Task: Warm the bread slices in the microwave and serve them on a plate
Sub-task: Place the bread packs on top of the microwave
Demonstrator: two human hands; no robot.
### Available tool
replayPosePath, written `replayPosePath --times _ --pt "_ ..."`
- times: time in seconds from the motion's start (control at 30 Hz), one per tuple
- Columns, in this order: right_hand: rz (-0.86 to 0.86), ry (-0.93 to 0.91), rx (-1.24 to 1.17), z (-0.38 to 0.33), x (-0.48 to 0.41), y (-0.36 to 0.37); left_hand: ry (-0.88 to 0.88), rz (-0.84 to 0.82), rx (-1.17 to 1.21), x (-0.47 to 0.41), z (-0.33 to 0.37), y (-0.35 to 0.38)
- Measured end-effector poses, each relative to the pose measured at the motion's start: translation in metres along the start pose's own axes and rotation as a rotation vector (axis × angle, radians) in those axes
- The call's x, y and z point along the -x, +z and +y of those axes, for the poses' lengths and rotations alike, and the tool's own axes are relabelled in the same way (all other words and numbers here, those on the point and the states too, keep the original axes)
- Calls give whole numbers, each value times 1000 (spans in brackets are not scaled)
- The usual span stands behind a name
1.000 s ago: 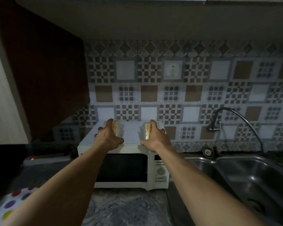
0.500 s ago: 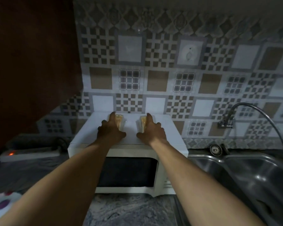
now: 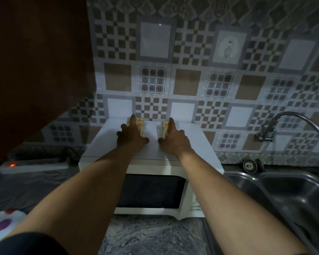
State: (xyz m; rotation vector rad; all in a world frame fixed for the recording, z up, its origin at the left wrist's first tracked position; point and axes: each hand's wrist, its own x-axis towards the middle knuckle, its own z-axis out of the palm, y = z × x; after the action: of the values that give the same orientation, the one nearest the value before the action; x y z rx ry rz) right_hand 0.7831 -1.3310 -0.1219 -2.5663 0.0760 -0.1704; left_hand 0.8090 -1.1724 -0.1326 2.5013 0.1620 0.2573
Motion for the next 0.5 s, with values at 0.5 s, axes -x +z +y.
replayPosePath --times 0.5 --pt "30 -40 129 -12 18 -43 96 140 -270 24 5 -40"
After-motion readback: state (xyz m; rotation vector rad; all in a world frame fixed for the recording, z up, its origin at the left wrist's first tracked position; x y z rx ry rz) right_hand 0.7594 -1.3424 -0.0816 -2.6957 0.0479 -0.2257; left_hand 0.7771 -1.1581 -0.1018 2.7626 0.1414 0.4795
